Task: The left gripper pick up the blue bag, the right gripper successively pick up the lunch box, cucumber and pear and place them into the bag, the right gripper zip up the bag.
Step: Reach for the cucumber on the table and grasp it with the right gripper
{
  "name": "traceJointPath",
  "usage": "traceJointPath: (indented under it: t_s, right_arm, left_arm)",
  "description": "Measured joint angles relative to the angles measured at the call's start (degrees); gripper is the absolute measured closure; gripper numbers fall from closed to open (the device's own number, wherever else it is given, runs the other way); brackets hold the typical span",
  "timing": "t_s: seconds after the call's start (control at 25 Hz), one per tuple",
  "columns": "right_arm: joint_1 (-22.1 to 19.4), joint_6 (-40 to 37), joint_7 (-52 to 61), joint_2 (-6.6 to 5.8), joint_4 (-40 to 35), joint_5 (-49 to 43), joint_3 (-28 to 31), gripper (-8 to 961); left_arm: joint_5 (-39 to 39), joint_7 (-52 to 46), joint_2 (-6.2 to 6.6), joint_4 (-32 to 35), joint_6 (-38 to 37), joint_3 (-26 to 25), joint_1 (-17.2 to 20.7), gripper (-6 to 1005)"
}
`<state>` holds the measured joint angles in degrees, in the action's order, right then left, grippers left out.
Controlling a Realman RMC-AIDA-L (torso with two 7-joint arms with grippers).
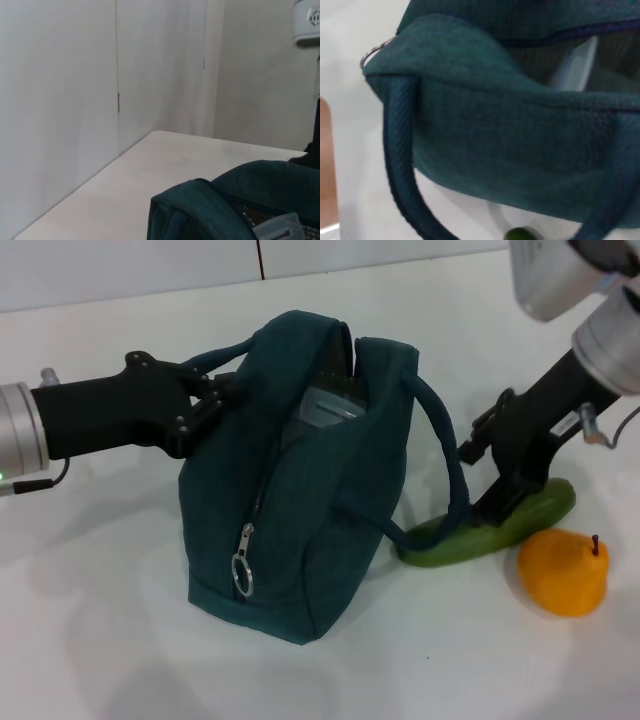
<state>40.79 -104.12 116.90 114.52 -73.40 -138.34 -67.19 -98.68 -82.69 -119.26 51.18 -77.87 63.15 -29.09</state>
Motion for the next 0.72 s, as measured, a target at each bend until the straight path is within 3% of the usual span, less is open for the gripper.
traceJointPath:
  t_s: [0.24,0.44,0.72]
  right_arm:
    - [0.8,0.3,0.6,0.79,1.1,-2.9,-2.9,110]
    - [1.0,1.2,2.1,1.00,1.3,-3.0,-6.6,176]
    - [1.3,2.0,3.8,1.07,1.1,-2.9,-8.6,154]
  left_arm:
    - [0.0,0.0,-0.07,0.2,-0.2,0.3,0.0,952]
    - [0.0,-0.3,-0.17,0.2,-0.4,0.3,0.1,952]
    - [0.0,-0.4,-0.18,0.0,-0.4,0.5,0.4,953]
